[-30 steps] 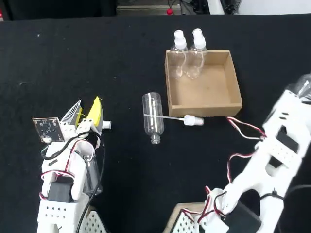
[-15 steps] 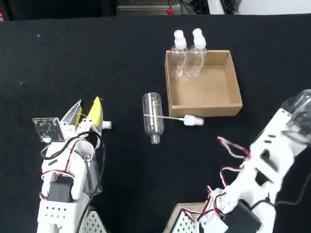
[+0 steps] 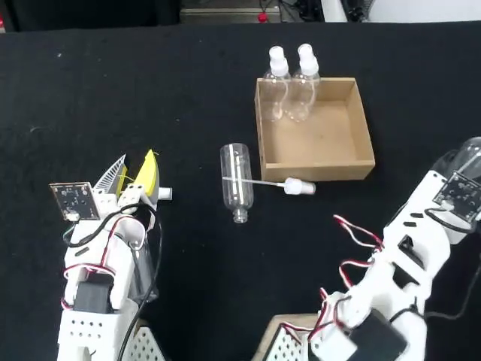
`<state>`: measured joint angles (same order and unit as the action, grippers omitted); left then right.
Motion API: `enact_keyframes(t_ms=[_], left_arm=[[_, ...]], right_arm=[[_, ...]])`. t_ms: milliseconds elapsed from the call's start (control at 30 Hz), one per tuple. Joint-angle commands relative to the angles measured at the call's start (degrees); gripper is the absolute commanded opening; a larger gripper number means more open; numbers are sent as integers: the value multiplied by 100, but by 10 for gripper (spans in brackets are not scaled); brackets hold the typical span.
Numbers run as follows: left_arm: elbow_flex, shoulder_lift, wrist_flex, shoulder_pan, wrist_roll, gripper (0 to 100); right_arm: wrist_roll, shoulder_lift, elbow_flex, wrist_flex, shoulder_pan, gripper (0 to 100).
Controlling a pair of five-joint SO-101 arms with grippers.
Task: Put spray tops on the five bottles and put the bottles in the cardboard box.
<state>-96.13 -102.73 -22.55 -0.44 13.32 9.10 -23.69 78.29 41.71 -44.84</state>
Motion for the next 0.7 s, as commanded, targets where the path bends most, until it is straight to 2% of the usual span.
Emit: enact_keyframes(t_ms=[0, 267, 333, 400, 667], left_arm=[[-127, -18, -9, -22, -44, 166], [-127, -18, 0, -13, -44, 166], [-127, -18, 0, -13, -44, 166], [-127, -9, 0, -13, -44, 166], [-127, 0, 0, -13, -44, 166]], right_arm=[[53, 470, -523, 176, -149, 11], [53, 1895, -1226, 193, -273, 11], [9, 2316, -1534, 563, -308, 11], [9, 2826, -1710, 1415, -308, 11], [44, 5455, -2141, 5873, -18, 11]])
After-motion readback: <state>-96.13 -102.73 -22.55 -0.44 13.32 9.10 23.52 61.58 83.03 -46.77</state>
